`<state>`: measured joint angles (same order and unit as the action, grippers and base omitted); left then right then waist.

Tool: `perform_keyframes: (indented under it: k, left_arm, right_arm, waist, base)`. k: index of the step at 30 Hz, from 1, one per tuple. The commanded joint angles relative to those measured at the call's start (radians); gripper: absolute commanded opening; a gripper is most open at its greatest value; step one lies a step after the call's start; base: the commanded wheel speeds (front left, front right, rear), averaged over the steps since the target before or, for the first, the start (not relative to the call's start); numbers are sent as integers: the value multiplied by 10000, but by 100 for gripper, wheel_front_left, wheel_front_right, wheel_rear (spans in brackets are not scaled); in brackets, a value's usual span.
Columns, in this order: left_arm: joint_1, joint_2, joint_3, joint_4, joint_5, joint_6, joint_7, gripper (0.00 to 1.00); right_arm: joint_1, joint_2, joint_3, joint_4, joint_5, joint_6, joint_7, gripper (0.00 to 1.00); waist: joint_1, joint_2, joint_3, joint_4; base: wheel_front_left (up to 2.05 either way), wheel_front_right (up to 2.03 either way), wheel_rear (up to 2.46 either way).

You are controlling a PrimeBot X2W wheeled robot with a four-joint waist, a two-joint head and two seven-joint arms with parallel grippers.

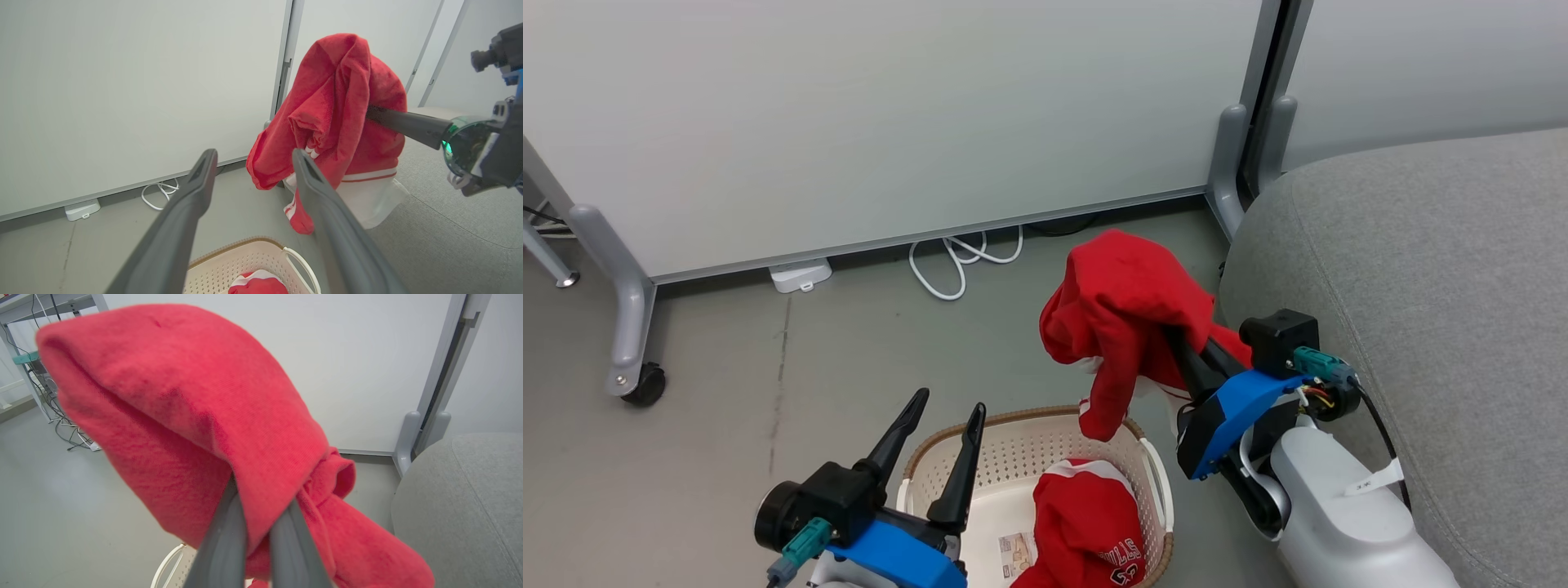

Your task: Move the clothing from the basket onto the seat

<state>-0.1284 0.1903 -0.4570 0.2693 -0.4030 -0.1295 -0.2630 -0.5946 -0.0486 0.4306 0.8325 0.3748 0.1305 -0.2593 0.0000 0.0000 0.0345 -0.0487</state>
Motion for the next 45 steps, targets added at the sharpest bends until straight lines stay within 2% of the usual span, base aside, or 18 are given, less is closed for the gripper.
perform_keyframes:
  k: [1,5,10,23,29,38,45]
  left_arm:
    - [47,-7,94,-40,59,-9,-27,100]
    - [146,8,231,-96,87,-10,-27,100]
    - [62,105,258,-191,135,-10,-27,100]
    - [-105,200,445,-344,274,-9,-27,100]
    - [-139,230,456,-332,337,-9,-27,100]
    - [-739,357,-259,-113,165,-10,-27,100]
    - [-917,447,-482,15,-6,-10,-27,100]
  right_arm:
    - [10,-33,-3,-52,55,3,-10,0]
    - [-54,-35,69,-166,132,3,-5,0]
    - [-125,-35,77,-239,151,3,-11,0]
    - [-111,-30,122,-365,298,4,-44,0]
    - [-28,-26,-20,-326,268,4,-59,0]
    - [307,-18,-1052,-544,-167,4,-72,0]
    - [574,-20,-1293,-863,-335,5,-74,0]
  waist:
    - [0,0,11,-28]
    - [0,0,87,-291]
    - [0,0,254,-970]
    - [0,0,646,-3784]
    - [0,0,690,-4829]
    - [0,0,930,-5069]
    - [0,0,966,-5065]
  base:
    - [0,0,0]
    - [0,0,0]
    - [0,0,0]
    - [0,0,0]
    - [0,0,0]
    - [0,0,0]
    - [0,0,0]
